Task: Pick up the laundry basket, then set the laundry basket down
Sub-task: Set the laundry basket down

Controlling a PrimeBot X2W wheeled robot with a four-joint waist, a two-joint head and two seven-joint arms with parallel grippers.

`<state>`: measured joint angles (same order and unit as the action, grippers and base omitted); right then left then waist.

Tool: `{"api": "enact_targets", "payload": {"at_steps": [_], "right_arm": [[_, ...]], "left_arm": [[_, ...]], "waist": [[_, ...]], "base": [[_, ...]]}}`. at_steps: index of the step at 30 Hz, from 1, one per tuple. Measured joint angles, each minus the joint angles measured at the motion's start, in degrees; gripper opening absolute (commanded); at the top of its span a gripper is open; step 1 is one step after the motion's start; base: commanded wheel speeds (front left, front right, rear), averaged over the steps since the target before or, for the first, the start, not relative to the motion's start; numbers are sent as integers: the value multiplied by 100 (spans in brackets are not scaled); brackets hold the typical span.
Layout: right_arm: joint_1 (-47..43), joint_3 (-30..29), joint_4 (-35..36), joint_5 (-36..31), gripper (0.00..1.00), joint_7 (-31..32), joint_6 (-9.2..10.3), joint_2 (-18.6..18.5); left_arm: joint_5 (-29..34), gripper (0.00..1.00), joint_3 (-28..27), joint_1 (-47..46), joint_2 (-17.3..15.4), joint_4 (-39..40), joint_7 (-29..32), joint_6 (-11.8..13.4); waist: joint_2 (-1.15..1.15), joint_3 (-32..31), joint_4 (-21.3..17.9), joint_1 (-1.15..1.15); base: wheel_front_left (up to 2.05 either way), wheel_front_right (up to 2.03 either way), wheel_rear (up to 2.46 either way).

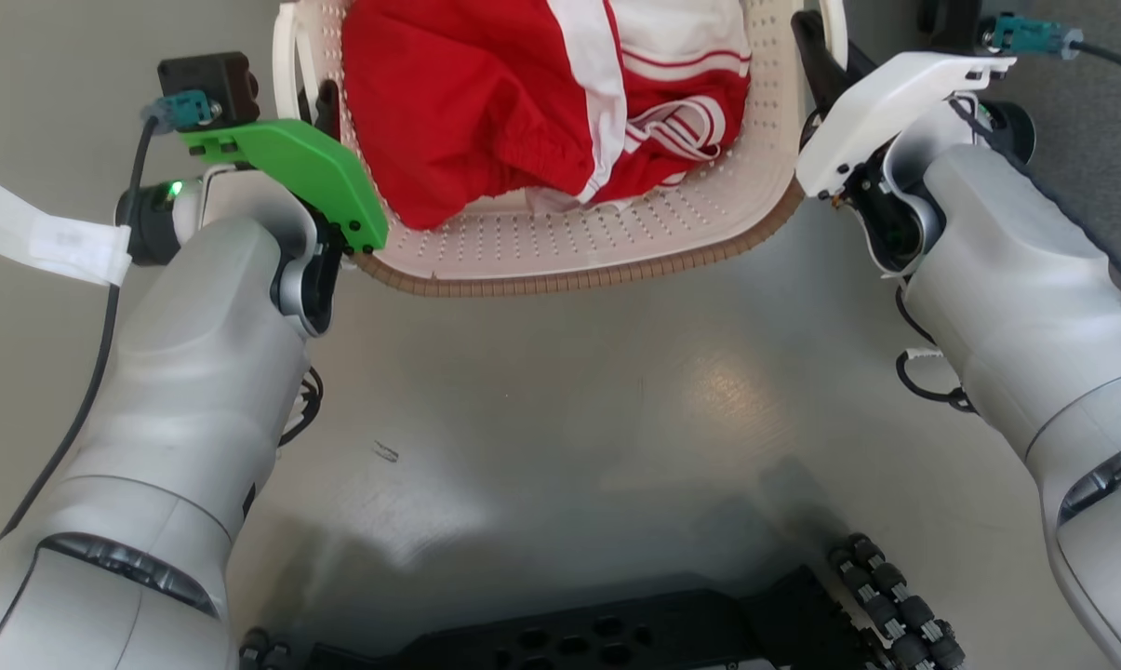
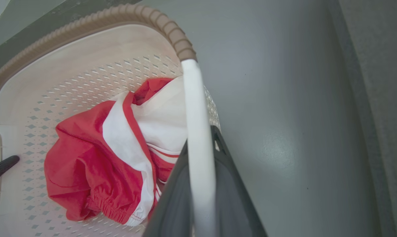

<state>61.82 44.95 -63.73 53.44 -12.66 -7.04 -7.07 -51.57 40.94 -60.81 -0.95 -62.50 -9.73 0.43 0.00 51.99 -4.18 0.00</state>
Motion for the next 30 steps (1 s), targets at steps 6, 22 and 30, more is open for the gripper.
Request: {"api": "enact_targets", "payload": {"at_steps": [6,22,30], "right_arm": [[121,-2,8,0,0,-27,0,-22],[241,5,-13,-1,0,-93,-1,-12],[250,5,-30,-1,0,-126,-1,-10]], "left_arm": [[0,0,3,-121,0,-24,-92,-26],[2,0,46,-279,5,-169,-201,-96],[1,0,70,-300,7,-193,-243,-126]], "waist": [[0,193,32,0],[0,460,65,0],[0,510,59,0]], "base": [[0,0,0],[0,0,0],[0,0,0]]}}
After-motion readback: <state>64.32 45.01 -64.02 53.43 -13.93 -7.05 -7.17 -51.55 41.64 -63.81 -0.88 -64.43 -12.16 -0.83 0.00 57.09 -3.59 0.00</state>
